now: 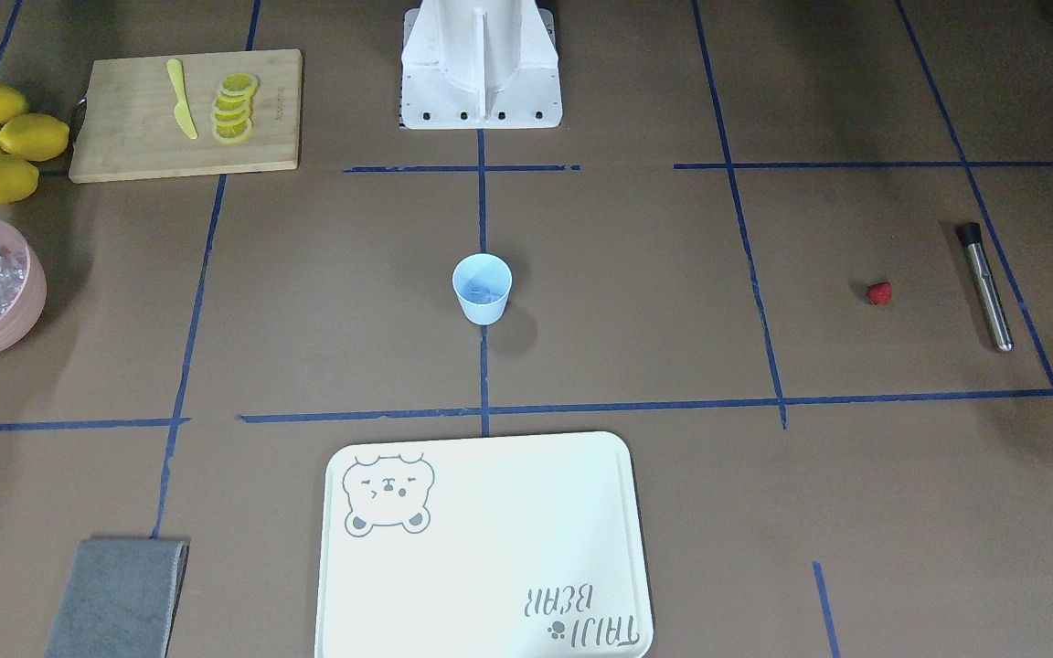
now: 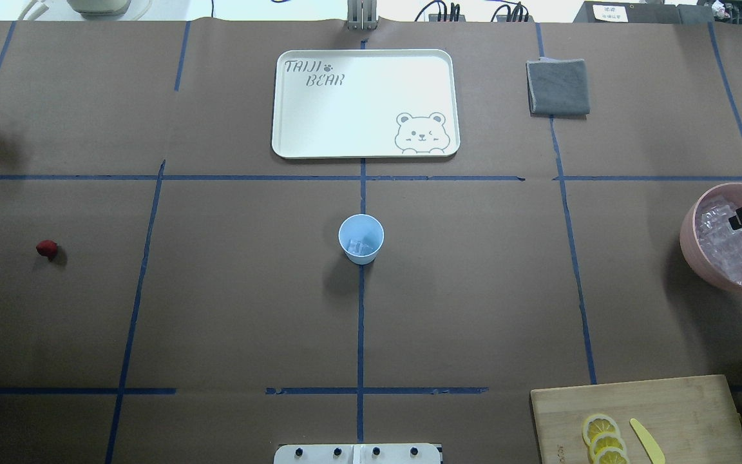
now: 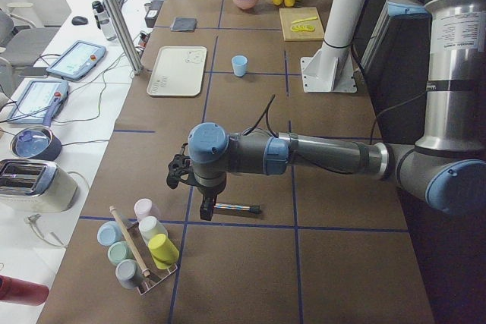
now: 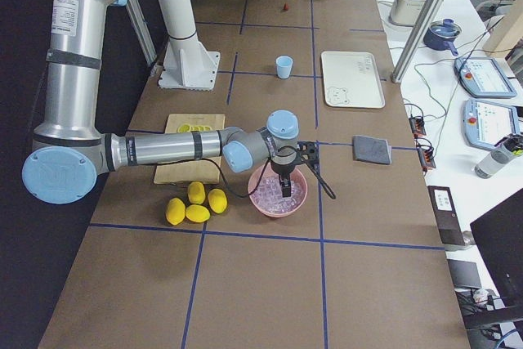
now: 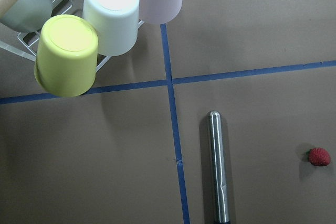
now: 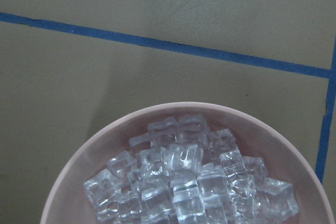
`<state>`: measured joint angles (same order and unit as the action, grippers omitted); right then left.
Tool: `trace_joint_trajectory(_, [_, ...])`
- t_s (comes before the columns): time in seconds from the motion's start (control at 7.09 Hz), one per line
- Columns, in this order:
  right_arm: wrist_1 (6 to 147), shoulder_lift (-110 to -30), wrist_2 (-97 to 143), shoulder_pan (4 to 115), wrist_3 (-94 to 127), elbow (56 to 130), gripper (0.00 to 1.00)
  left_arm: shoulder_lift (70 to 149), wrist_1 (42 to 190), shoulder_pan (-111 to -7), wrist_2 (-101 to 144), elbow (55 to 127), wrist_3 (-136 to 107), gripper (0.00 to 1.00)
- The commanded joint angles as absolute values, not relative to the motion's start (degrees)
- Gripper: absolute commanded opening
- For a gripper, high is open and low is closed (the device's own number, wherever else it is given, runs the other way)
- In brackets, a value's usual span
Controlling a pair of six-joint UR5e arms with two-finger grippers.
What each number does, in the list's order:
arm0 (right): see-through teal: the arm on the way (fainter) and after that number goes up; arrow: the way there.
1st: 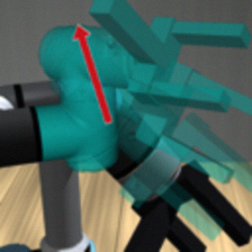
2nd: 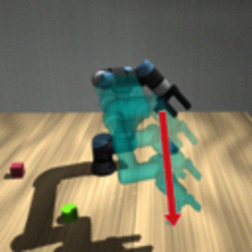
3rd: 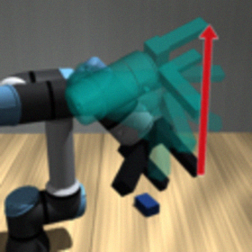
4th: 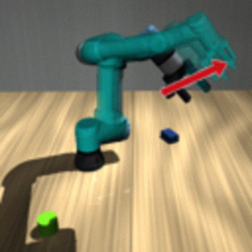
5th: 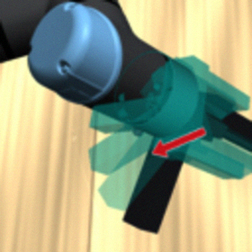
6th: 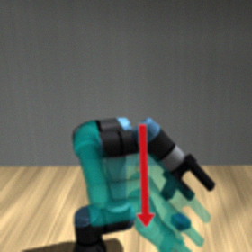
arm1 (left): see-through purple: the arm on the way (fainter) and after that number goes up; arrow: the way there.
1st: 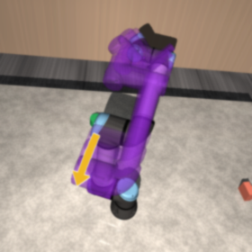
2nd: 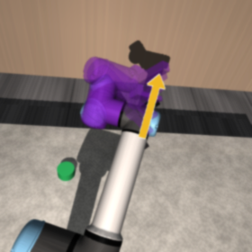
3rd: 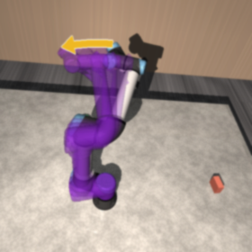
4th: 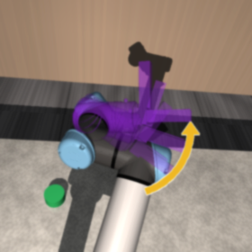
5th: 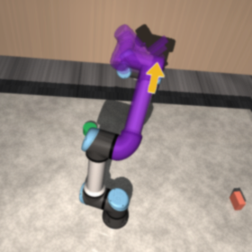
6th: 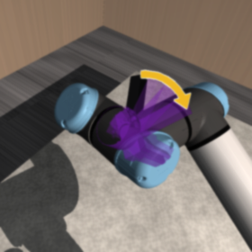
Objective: Mash ice and strawberries in cup
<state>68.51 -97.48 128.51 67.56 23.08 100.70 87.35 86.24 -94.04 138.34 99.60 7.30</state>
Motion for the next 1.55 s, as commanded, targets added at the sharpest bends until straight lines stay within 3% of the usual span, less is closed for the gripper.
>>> trace_joint_trajectory(0.0, [68.2,-95.63,128.32,66.45,22.42,97.23,0.99,87.36,86.31,-94.04,138.34,99.67,7.29,1.0])
trace_joint_trajectory(0.14, [68.2,-94.93,127.97,65.84,22.59,96.86,0.98,87.36,86.31,-94.04,138.34,99.67,7.29,1.0])
trace_joint_trajectory(0.42, [68.38,-95.01,128.32,65.65,22.5,97.03,0.86,87.36,86.31,-93.96,138.34,99.67,7.29,1.0])
trace_joint_trajectory(0.85, [68.64,-95.8,128.14,65.57,22.5,97.03,0.79,87.36,86.31,-93.96,138.34,99.58,7.29,1.0])
trace_joint_trajectory(1.41, [68.99,-95.8,128.06,65.57,22.5,96.94,0.76,87.36,86.31,-93.96,138.34,99.58,7.29,1.0])
